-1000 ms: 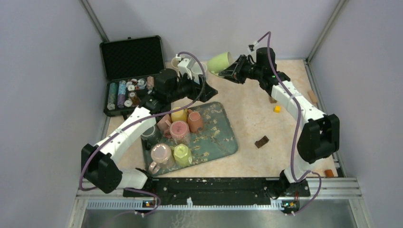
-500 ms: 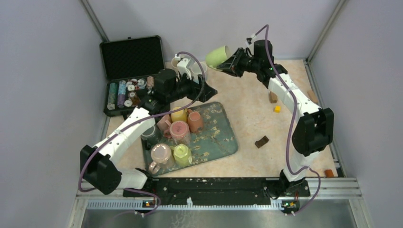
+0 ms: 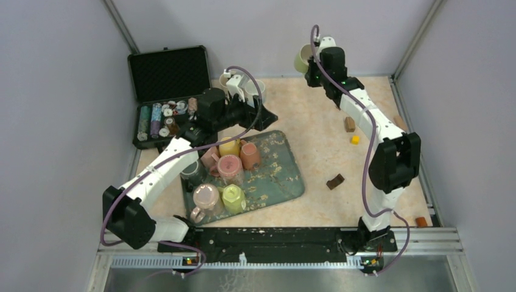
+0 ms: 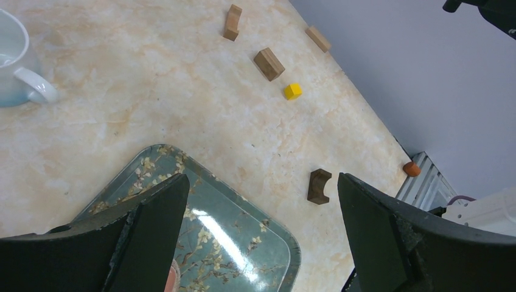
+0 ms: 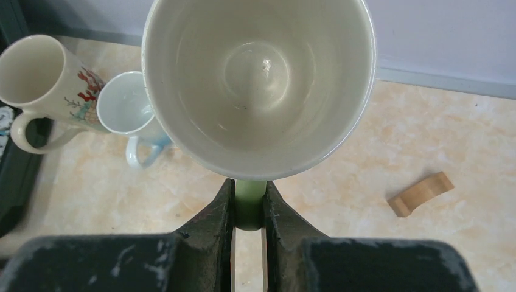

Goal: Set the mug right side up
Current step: Place the cup at the corner of the board.

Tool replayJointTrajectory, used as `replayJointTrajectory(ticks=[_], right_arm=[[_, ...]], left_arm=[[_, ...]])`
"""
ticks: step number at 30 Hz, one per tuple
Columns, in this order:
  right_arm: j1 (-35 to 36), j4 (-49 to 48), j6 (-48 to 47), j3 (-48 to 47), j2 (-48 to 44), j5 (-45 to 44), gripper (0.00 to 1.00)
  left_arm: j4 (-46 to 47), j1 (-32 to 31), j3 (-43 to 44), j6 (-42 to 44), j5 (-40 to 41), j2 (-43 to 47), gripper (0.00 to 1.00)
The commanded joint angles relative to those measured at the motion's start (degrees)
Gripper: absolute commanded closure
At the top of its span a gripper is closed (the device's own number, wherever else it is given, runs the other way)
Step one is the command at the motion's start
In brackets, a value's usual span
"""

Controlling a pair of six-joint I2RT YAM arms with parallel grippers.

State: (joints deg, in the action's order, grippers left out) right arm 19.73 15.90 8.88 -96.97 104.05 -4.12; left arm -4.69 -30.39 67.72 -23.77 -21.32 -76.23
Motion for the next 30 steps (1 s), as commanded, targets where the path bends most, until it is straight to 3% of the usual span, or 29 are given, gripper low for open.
replayJointTrajectory(ticks=[1, 9, 22, 30], right_arm=[[0.50, -4.11, -7.67, -7.52, 1.67, 0.34, 1.00], [1.12, 2.54, -4.81, -16.13, 9.98, 2.12, 1.00], [4.88, 19.58, 0.50, -37.79, 27.64, 1.07, 1.00], [6.11, 19.99, 1.75, -35.52, 28.53, 1.63, 1.00]], left_arm=[[0.92, 0.39, 0.43, 0.98, 0.39, 2.44, 0.01], [-1.72, 0.62, 0.95, 1.15, 1.89, 2.78, 0.01], [-3.22, 1.37, 0.92, 1.44, 2.18, 3.54, 0.01], [-2.98, 1.74, 0.27, 1.45, 1.41, 3.90, 0.01]])
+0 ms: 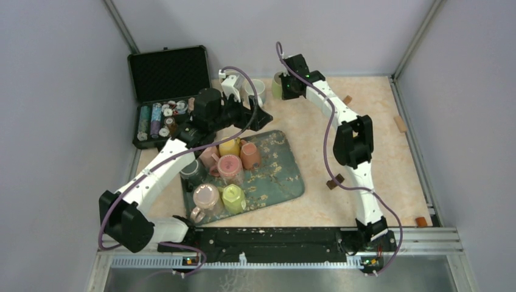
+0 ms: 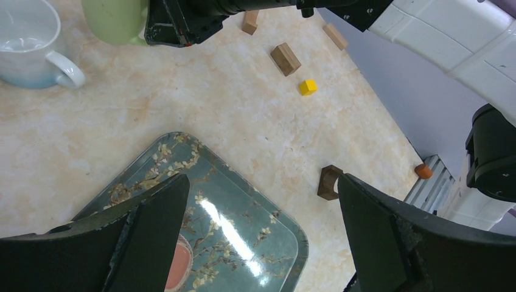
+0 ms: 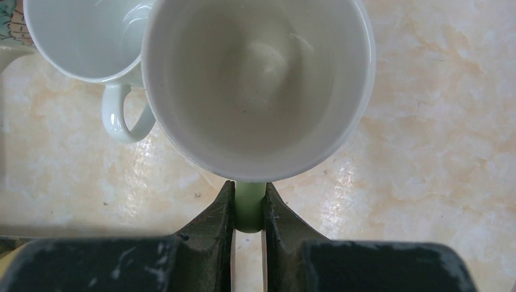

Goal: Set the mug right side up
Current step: Place the cup at the corner of the board.

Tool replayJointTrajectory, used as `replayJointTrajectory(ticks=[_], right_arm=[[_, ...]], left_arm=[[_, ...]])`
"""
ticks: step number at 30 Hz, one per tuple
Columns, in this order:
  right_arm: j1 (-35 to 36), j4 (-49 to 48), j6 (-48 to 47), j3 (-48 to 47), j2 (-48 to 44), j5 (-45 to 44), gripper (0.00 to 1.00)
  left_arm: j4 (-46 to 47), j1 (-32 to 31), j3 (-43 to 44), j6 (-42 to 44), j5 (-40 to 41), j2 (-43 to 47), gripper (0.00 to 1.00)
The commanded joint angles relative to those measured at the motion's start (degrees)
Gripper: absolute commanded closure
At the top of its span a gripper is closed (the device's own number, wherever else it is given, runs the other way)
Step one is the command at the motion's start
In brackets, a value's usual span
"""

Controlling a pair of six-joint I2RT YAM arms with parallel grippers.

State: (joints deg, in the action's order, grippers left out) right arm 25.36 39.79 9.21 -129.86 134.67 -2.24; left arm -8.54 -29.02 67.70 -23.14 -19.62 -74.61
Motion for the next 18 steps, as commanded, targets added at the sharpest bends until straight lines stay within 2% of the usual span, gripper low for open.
replayJointTrajectory(ticks=[1, 18], right_arm=[[0.55, -3.91, 1.58, -2.60, -1.96, -0.15, 1.00], [1.17, -3.91, 1.57, -5.98, 2.86, 0.09, 1.00]], left_arm=[[0.90, 0.43, 0.20, 0.81, -0.40, 2.35, 0.01], [1.50, 0.84, -0.71, 0.32, -2.00, 2.79, 0.01]])
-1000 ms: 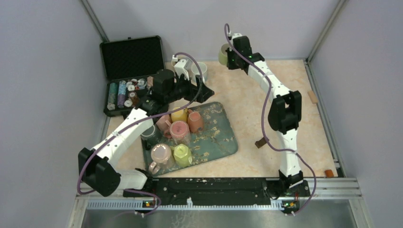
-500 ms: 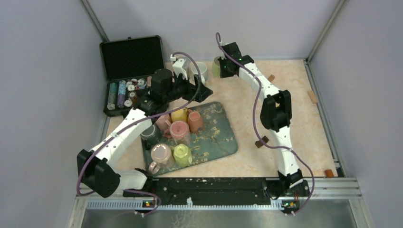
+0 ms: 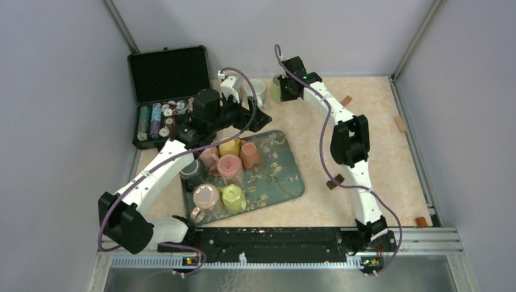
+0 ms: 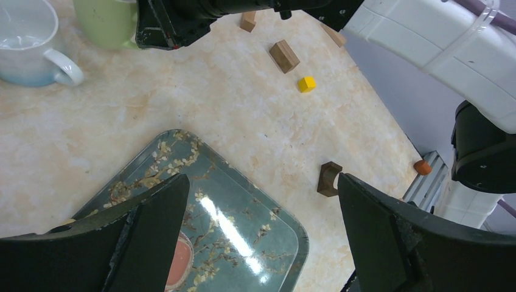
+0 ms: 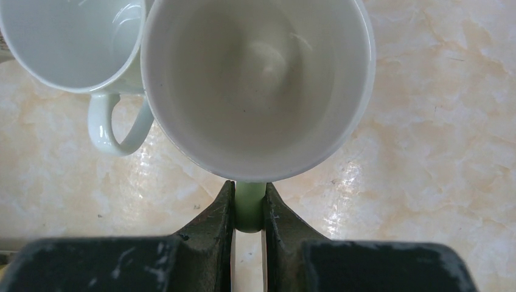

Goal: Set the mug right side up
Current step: Place the cup at the corner of the board.

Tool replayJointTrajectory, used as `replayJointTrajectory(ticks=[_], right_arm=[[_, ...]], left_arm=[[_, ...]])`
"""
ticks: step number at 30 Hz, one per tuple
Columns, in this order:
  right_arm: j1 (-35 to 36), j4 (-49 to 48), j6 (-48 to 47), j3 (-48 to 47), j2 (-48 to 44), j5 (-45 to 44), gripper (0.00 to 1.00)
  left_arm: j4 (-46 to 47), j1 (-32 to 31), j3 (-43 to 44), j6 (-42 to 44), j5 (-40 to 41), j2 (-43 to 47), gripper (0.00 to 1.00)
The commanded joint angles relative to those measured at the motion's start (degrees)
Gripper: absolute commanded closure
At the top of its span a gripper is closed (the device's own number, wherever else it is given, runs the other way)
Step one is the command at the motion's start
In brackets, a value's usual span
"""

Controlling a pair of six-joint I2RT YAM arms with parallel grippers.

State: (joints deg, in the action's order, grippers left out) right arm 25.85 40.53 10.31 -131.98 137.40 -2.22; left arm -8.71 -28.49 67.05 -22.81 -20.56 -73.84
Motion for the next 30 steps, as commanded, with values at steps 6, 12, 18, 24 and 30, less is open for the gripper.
replayJointTrajectory(ticks=[6, 12, 18, 24, 30], right_arm=[[0.78, -5.93, 0.79, -2.73, 0.60, 0.90, 1.00], [0.83, -5.93, 1.10, -3.28, 1.51, 1.18, 1.00], [0.93, -4.48, 1.06, -4.81, 3.21, 1.38, 1.00], [1.04, -4.78, 1.07, -4.84, 3.31, 1.26, 0.98], [1.13, -4.93, 1.23, -4.86, 3.48, 1.29, 0.87]], left_arm=[[1.84, 0.43, 0.10, 0.04, -1.44, 1.88, 0.01], [1.60, 0.45, -0.01, 0.22, -1.38, 1.97, 0.01], [1.96, 0.57, -0.16, 0.12, -1.89, 1.83, 0.01], [2.32, 0.63, -0.16, 0.00, -2.31, 1.46, 0.01], [2.29, 0.70, -0.34, 0.13, -2.30, 1.46, 0.01]])
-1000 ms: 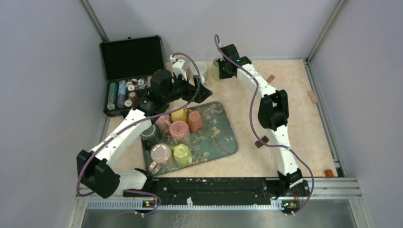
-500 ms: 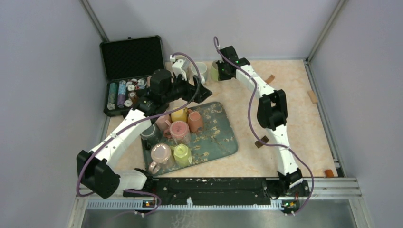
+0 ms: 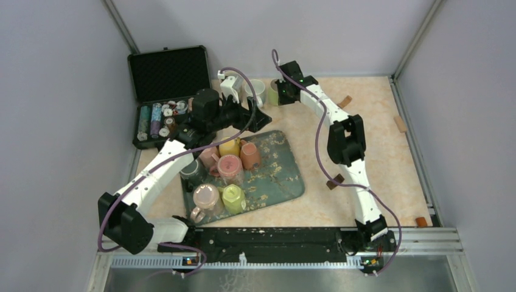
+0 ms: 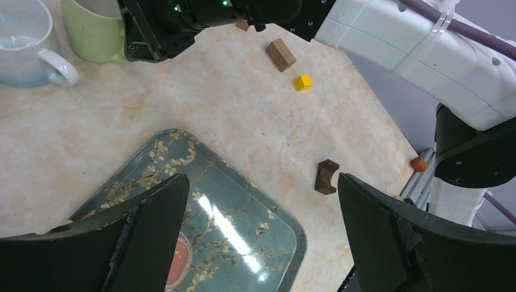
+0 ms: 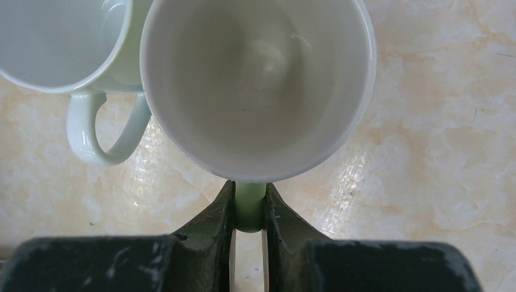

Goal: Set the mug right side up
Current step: Place the cup at the corner of the board, then move the cup to the tray.

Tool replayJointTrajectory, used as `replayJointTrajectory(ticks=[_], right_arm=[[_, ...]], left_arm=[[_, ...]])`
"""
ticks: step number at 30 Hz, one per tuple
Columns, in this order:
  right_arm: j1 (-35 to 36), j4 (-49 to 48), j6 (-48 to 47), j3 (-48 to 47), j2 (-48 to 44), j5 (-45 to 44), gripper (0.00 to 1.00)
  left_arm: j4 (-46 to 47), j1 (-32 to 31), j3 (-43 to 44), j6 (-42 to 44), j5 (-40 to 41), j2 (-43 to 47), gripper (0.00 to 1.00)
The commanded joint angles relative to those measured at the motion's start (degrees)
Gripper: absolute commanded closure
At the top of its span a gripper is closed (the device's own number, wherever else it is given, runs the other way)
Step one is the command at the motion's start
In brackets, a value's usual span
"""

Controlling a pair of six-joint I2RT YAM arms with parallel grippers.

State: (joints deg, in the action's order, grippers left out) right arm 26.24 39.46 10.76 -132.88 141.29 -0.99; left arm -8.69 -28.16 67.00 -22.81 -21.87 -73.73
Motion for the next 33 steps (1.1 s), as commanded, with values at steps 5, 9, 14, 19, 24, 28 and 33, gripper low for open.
replayJointTrajectory(ticks=[5, 9, 14, 19, 24, 28, 33], right_arm=[[0.85, -4.22, 1.33, -4.33, -0.36, 0.70, 0.75], [1.03, -4.30, 1.59, -4.82, -0.34, 0.70, 0.67], [1.18, -3.81, 1.86, -5.27, -0.62, 0.28, 0.61], [1.18, -2.44, 1.81, -5.18, -2.02, -1.56, 0.52], [1.14, -1.26, 2.51, -3.90, -4.99, -3.33, 0.40], [1.18, -0.69, 3.96, -1.37, -9.08, -4.68, 0.16], [1.17, -2.91, 6.70, 6.99, -16.35, -4.46, 0.01]], left_arm=[[2.32, 0.41, -0.47, 0.13, -1.28, 1.29, 0.01], [2.45, 0.40, -0.73, 0.04, -1.54, 1.24, 0.01], [2.48, 0.52, -0.90, 0.09, -1.39, 1.46, 0.01], [2.45, 0.55, -1.22, 0.21, -1.41, 1.69, 0.01], [2.47, 0.53, -1.40, 0.22, -1.21, 1.57, 0.01], [1.96, 0.61, -1.90, 0.22, -0.45, 1.65, 0.01], [0.55, 0.56, -2.70, 0.46, 0.20, 1.62, 0.01]])
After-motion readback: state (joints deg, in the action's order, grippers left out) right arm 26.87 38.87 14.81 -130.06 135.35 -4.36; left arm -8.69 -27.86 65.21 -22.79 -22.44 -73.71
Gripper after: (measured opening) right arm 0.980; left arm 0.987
